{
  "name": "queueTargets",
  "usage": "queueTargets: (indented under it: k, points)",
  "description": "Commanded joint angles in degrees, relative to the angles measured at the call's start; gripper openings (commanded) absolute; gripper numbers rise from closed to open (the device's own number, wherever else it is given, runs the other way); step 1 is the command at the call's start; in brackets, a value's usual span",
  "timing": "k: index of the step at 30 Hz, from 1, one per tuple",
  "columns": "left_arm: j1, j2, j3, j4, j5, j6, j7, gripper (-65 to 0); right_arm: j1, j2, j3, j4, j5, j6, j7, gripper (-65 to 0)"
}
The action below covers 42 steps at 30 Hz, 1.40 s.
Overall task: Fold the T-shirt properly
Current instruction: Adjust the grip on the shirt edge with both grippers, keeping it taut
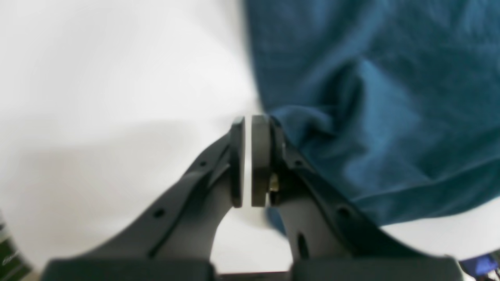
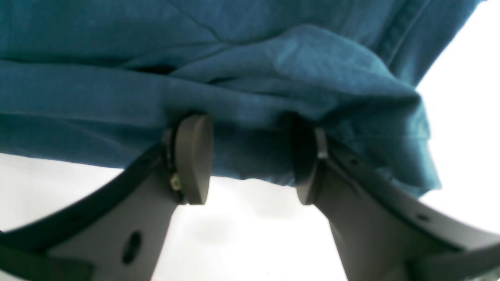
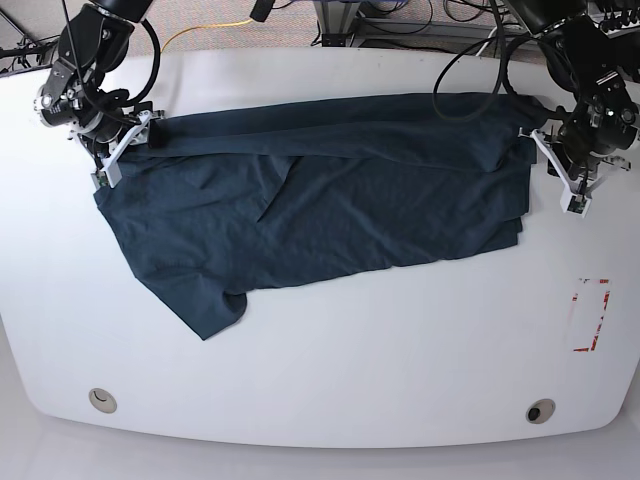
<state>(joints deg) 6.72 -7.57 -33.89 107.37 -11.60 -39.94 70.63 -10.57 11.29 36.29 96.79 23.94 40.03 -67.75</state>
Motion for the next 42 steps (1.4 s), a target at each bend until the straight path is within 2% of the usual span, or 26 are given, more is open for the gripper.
queueTargets:
  k: [1, 4, 11, 13, 20, 24, 33, 35, 39, 42]
  points:
    - [-0.44, -1.97, -0.26, 0.45, 0.03, -0.06, -0.43, -63.3, 0.41, 0.89, 0.23, 0.92, 0.45, -0.03, 0.8, -34.4]
    - [-0.61, -2.76, 0.0, -1.57, -0.14, -0.06, -0.43, -60.6, 0.41, 0.89, 0.23, 0.92, 0.54, -0.03, 0.8, -34.4]
    - [-0.7, -2.84, 2.02, -3.94, -0.23, -0.06, -0.43, -32.1, 0.5, 0.89, 0.23, 0.92, 0.63, -0.03, 0.8, -34.4]
    - [-0.7, -2.76, 2.02, -4.03, -0.23, -0.06, -0.43, -30.3, 0.59, 0.89, 0.23, 0.92, 0.54, -0.03, 0.8, -34.4]
    - [-0.79, -2.58, 5.89, -4.56, -0.32, -0.06, -0.43, -35.0, 0.59, 0.89, 0.23, 0.92, 0.63, -0.03, 0.8, -34.4]
    - [-1.84, -1.35, 7.3, -7.55, -0.32, -0.06, -0.61, -35.0, 0.68, 0.89, 0.23, 0.92, 0.63, -0.03, 0.8, -34.4]
    - [-3.51, -1.44, 7.3, -10.19, -0.23, -0.06, -0.61, -35.8, 0.59, 0.89, 0.23, 0.92, 0.63, -0.03, 0.8, -34.4]
    - [-3.51, -1.44, 7.3, -10.01, -0.23, -0.06, -0.61, -41.5, 0.59, 0.89, 0.23, 0.92, 0.63, -0.03, 0.8, -34.4]
    - [-3.51, -1.53, 7.21, -10.1, 0.03, -0.06, -0.7, -63.9, 0.59, 0.89, 0.23, 0.92, 0.63, -0.03, 0.8, -34.4]
    - [-3.51, -1.61, 7.21, -10.1, 0.03, -0.06, -0.7, -64.3, 0.59, 0.89, 0.23, 0.83, 0.63, -0.03, 0.8, -34.4]
